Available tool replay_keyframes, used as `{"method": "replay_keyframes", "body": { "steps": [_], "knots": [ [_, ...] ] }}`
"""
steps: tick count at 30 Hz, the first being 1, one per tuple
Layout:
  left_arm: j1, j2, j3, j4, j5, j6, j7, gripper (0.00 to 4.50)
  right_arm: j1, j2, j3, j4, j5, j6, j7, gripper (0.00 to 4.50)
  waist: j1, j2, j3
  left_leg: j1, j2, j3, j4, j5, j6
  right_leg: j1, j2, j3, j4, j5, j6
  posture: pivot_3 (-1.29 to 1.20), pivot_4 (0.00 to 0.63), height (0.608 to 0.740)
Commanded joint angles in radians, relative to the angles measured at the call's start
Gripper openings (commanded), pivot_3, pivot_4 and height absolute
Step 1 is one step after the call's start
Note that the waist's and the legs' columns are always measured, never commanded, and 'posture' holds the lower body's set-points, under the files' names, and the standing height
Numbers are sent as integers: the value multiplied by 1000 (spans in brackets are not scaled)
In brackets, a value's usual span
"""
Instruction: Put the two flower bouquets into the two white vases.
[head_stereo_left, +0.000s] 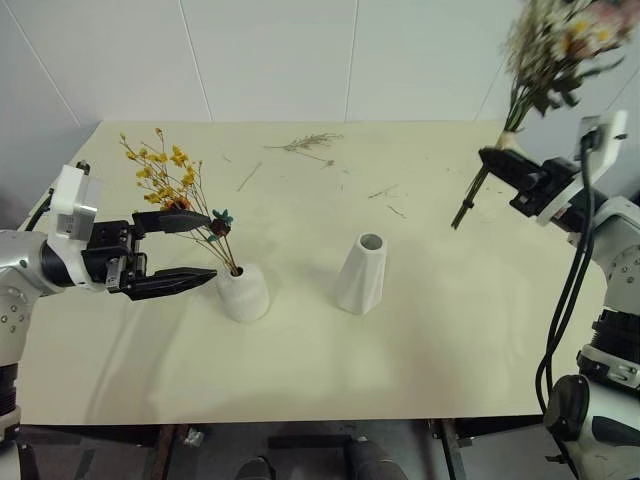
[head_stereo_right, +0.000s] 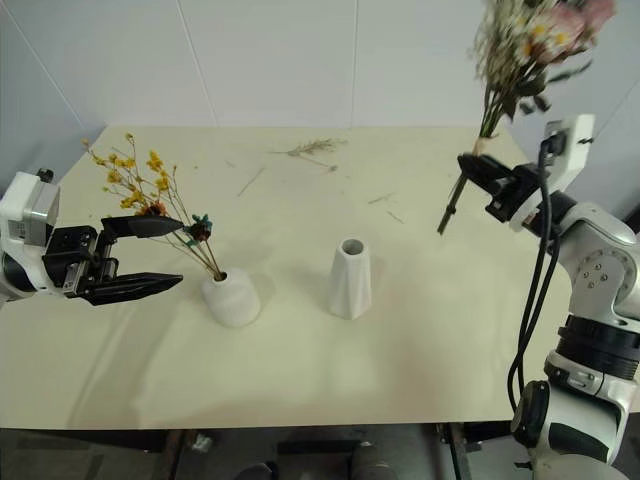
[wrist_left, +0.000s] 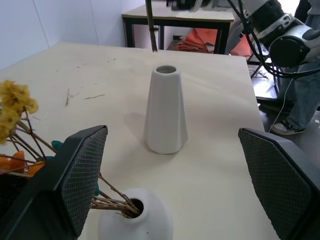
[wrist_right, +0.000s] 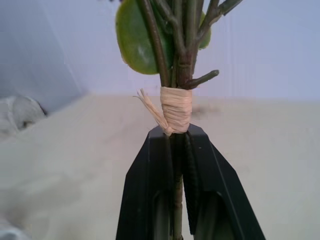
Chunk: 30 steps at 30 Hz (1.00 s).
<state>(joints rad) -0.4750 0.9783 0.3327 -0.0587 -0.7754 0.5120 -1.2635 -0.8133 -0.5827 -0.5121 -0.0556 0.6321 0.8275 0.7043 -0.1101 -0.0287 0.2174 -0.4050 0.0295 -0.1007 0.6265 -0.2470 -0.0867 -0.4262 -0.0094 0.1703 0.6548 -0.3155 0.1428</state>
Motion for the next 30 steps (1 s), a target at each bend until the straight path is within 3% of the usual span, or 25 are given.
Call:
{"method": "replay_keyframes", "body": {
  "steps": [1,7,14,30],
  "knots": [
    [-50,-12,-12,26,14,-26,-13,4500,-8,19,-28,-150,166,22,-11,9,-1,0,0,0,0,0,1,0,0,0,0,0,1,0,0,0,150,740],
    [-71,-47,-41,49,37,-40,-15,4500,34,53,60,-281,261,12,-24,9,0,0,0,1,0,-1,2,0,0,0,0,0,3,0,0,0,150,740],
    [-92,-92,-76,55,53,-47,-10,4500,93,74,183,-262,215,-92,16,9,3,0,0,0,0,-1,3,1,0,0,0,0,3,0,0,0,150,740],
    [-83,-125,-78,22,53,-36,19,4500,40,103,249,-245,287,-78,-57,9,2,0,0,0,0,-1,2,1,0,0,0,0,3,0,0,0,150,740]
  ]
}}
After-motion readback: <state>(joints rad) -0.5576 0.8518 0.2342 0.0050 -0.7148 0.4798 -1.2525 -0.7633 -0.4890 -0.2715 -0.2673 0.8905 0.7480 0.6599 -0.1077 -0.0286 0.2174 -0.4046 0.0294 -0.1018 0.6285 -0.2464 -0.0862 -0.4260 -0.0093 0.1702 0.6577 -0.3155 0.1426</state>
